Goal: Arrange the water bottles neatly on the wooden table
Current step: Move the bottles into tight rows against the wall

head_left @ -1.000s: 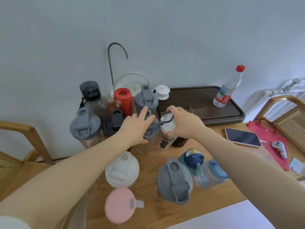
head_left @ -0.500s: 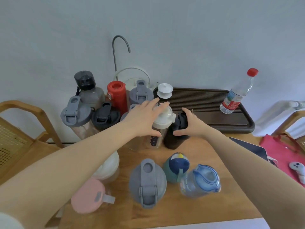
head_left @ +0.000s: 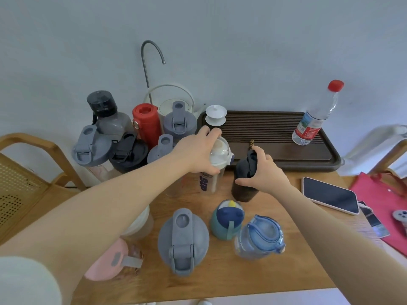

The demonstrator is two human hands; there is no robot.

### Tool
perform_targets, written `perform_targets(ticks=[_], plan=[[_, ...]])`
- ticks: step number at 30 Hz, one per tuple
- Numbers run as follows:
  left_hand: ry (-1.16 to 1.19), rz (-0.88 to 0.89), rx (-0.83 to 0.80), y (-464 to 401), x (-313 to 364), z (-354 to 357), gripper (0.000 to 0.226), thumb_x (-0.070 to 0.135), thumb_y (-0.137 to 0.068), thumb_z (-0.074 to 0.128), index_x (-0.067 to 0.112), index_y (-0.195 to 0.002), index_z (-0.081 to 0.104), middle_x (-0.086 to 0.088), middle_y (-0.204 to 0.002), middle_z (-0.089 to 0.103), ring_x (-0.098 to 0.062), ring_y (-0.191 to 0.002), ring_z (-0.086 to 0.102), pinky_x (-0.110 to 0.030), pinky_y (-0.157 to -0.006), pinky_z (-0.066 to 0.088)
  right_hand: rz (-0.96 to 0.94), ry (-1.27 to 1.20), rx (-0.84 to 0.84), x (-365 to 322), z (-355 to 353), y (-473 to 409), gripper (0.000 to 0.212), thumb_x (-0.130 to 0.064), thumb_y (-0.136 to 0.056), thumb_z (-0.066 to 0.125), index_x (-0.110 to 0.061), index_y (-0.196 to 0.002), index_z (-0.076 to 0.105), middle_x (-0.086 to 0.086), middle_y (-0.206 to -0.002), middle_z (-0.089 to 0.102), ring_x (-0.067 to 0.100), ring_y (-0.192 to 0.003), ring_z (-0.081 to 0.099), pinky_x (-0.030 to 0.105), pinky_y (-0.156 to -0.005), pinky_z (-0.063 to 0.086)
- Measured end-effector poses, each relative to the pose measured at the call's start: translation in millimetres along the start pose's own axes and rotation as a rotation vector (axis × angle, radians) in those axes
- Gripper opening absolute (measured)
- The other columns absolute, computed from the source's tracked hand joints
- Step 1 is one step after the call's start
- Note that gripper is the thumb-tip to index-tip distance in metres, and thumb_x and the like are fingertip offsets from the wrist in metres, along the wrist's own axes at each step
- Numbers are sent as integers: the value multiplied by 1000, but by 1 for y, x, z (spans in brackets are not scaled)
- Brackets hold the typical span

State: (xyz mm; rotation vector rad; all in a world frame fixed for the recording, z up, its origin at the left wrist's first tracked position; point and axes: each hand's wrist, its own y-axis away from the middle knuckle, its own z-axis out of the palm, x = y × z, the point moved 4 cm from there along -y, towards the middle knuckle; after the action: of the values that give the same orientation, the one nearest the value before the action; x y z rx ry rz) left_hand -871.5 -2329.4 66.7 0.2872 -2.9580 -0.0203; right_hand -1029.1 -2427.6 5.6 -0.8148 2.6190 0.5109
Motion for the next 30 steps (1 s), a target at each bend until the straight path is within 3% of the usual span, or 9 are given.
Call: perform_targets(ticks=[6, 9, 11, 13, 16, 19, 22, 25, 30], plan=[[18, -3, -28, -2, 2, 3, 88, 43, -67, 73, 17, -135, 24, -10, -132, 36, -28, -100, 56, -39, -76, 52, -6, -160, 51, -7, -1, 3, 98, -43, -69, 76, -21, -144, 17, 13, -143, 36, 32, -121, 48, 43, -95, 48], [29, -5, -94, 5, -7, 4, 94, 48, -69, 71, 21, -142, 17, -8, -142, 31, -30, -116, 48, -43, -88, 49, 21, -114, 17, -8, 0, 7, 105, -51, -68, 74, -22, -147, 11, 12, -151, 27, 32, -134, 35, 48, -106, 39], [71, 19, -93, 14, -8, -5, 92, 48, -75, 66, 24, -145, 12, -5, -151, 22, -28, -133, 33, -43, -103, 36, -55, -9, 158, -18, -12, 16, 101, -55, -71, 69, -16, -147, 16, 10, -153, 26, 30, -141, 23, 49, -114, 27], [90, 48, 3, 32, -9, -25, 78, 42, -83, 61, 22, -145, 17, -4, -152, 25, -23, -137, 27, -37, -108, 29, -285, -111, 362, -46, -28, 36, 75, -44, -79, 66, -11, -139, 35, 10, -144, 40, 27, -136, 32, 43, -112, 30], [115, 35, 188, 83, -32, -46, 43, 29, -87, 57, 19, -128, 47, -2, -119, 56, -19, -111, 51, -30, -91, 41, -610, -309, 349, -106, -36, 73, 37, -27, -83, 57, -12, -116, 56, 1, -111, 59, 14, -103, 53, 31, -89, 45], [139, -105, 119, 144, -70, -40, 22, 31, -86, 58, 18, -102, 62, 2, -87, 65, -15, -78, 59, -39, -71, 53, -750, -66, -46, -158, -12, 96, 36, -35, -87, 58, -18, -118, 53, -2, -111, 56, 15, -95, 56, 33, -83, 47], [51, -330, -136, 180, -100, -15, 49, 51, -80, 58, 19, -116, 52, 2, -107, 56, -14, -88, 53, -31, -70, 48, -709, 343, -374, -175, 24, 106, 58, -52, -85, 53, -24, -134, 39, -1, -133, 46, 19, -112, 53, 41, -92, 46], [23, -412, -281, 189, -108, 14, 90, 64, -64, 66, 25, -136, 27, 1, -133, 40, -20, -109, 50, -34, -78, 48, -663, 529, -363, -174, 50, 111, 66, -57, -84, 51, -22, -138, 33, 3, -138, 41, 25, -115, 52, 43, -88, 49], [23, -345, -281, 176, -102, 36, 107, 54, -58, 74, 33, -139, 8, -9, -128, 38, -29, -101, 53, -36, -71, 47, -547, 406, -229, -163, 54, 123, 80, -67, -76, 54, -26, -140, 29, -3, -145, 35, 21, -122, 47, 36, -91, 44]])
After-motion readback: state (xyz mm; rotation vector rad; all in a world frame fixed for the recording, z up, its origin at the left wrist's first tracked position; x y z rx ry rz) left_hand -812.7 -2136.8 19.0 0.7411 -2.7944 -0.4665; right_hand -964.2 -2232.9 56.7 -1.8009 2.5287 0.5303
